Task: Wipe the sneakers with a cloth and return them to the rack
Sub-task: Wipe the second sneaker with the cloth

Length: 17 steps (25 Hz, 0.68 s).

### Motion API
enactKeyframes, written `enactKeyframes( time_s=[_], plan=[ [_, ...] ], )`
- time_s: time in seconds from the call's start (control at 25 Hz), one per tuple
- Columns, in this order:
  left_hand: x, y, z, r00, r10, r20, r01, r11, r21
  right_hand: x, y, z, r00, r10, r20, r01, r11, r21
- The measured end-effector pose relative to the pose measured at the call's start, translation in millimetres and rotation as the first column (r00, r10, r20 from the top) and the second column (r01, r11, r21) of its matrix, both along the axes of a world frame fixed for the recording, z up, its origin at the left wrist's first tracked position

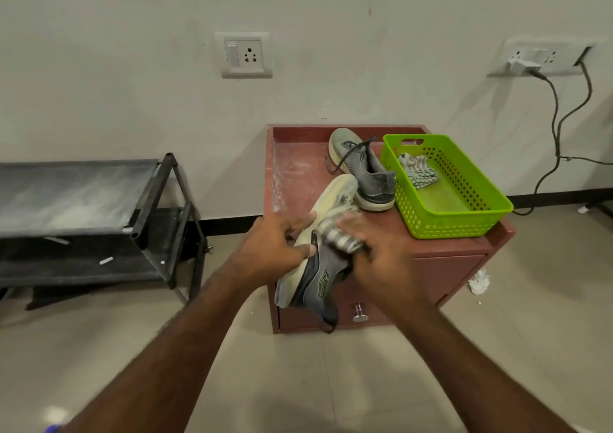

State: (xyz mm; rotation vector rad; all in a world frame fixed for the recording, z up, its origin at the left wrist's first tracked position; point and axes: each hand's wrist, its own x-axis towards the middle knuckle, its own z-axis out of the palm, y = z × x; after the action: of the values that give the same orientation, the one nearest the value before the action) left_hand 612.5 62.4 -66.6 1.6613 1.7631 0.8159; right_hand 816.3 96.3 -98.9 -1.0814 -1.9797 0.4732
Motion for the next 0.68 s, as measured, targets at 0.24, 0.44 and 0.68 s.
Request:
enactKeyframes(
  time_s=[0.24,0.44,0.68],
  plan=[
    [0.9,-4.6,0.3,0.999,-0.032,0.04,0.032,0.999,-0.005,14.4,14.8,-4.5,0.965,-0.168,0.203,0.182,0.982,-0.053],
    [-3.0,-2.1,-0.4,0.997,-0.035,0.067,0.035,0.999,0.006,8.1,11.2,17.8,0.986,-0.16,0.047,0.159,0.987,0.028],
    [-1.6,-0.7,0.7,0.993,-0.033,0.111,0.035,0.999,-0.019,5.2,10.3,-4.1,0.978,-0.045,0.202,0.065,0.994,-0.092]
  ],
)
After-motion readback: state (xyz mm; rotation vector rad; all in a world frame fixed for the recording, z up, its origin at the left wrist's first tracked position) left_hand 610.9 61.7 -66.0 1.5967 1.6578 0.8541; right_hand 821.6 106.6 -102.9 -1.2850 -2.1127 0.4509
